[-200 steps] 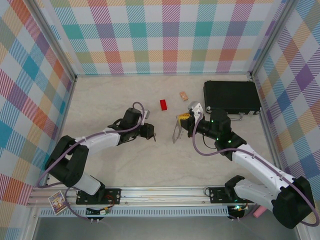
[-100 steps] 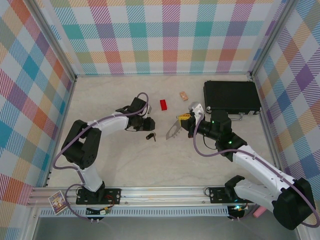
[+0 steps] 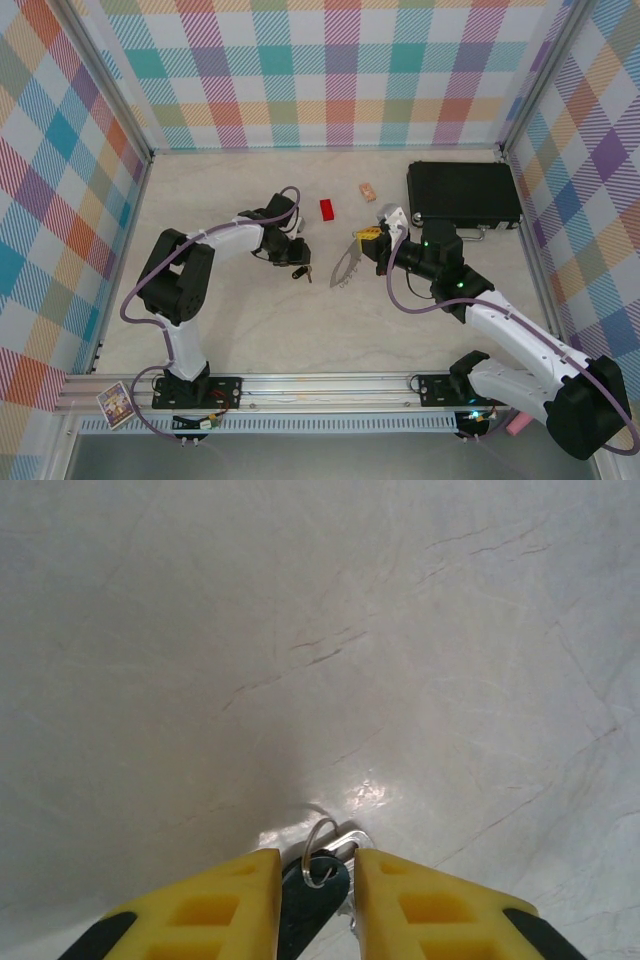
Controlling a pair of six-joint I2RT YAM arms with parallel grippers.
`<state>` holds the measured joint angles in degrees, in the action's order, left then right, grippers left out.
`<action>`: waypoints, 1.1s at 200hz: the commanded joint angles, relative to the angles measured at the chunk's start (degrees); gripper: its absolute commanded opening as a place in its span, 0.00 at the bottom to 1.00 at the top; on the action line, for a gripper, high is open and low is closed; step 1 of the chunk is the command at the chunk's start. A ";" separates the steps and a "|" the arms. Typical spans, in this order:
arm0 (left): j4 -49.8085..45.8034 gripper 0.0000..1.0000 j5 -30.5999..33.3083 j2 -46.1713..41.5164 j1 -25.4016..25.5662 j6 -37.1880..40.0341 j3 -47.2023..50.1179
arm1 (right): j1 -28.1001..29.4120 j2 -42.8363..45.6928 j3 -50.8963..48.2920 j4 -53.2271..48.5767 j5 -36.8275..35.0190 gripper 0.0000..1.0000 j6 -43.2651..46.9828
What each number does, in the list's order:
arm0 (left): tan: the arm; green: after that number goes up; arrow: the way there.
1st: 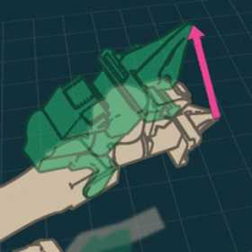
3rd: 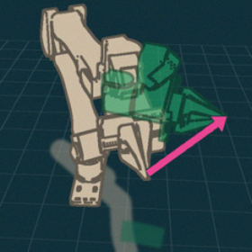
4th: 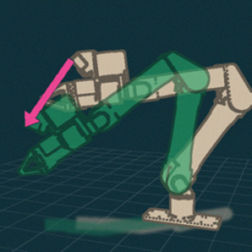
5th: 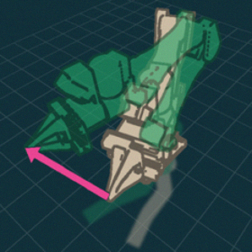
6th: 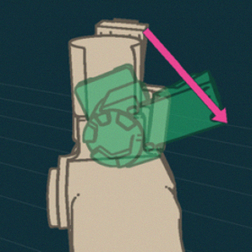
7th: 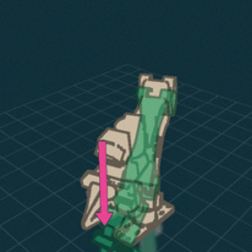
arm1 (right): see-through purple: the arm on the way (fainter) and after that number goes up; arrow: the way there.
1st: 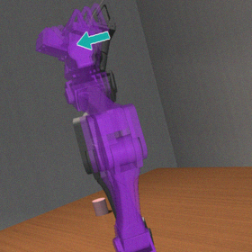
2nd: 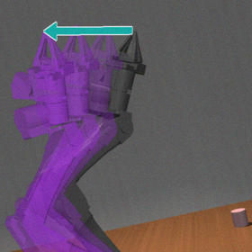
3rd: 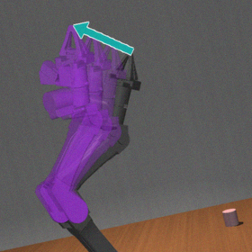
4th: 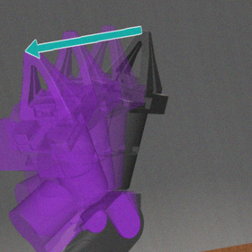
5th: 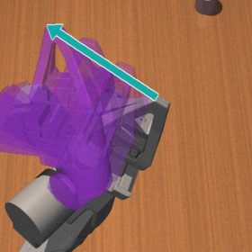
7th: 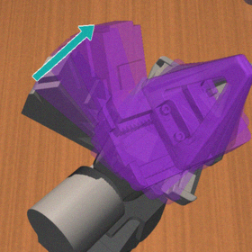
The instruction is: Put the keys on the keyring
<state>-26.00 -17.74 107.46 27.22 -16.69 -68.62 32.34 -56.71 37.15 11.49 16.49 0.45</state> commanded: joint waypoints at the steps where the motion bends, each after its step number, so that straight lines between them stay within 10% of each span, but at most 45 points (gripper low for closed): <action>1: -2.27 0.24 -2.23 0.91 -0.15 0.57 -1.49 | 0.27 0.37 -0.45 3.12 0.38 0.00 -0.98; 220: -5.34 0.19 -1.51 3.12 2.22 3.01 -4.64 | 0.27 -0.26 -0.46 3.36 0.64 0.00 -1.10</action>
<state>-29.39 -19.88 109.56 28.84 -14.70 -71.92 32.34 -56.84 36.95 11.55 16.49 0.03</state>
